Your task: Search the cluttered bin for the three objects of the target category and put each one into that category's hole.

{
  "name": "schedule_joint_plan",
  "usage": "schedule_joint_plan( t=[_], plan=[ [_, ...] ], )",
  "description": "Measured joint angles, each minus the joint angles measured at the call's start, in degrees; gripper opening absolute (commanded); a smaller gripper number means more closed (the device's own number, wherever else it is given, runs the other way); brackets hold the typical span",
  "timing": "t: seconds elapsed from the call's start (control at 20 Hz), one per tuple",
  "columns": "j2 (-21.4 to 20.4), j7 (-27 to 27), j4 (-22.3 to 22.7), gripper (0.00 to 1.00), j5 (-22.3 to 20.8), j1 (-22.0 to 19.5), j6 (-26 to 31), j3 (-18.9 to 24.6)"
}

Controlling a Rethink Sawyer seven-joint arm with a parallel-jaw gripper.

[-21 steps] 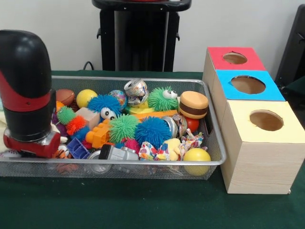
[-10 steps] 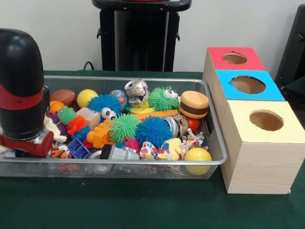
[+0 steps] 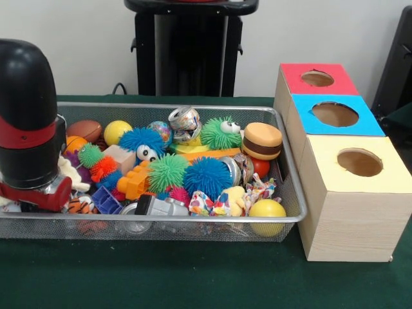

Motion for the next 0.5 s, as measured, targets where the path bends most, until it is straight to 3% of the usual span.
schedule_joint_plan(
  t=[0.5],
  plan=[
    [0.31, 0.00, 0.04, 1.00, 2.05, -2.56, 2.63, 2.58]
  ],
)
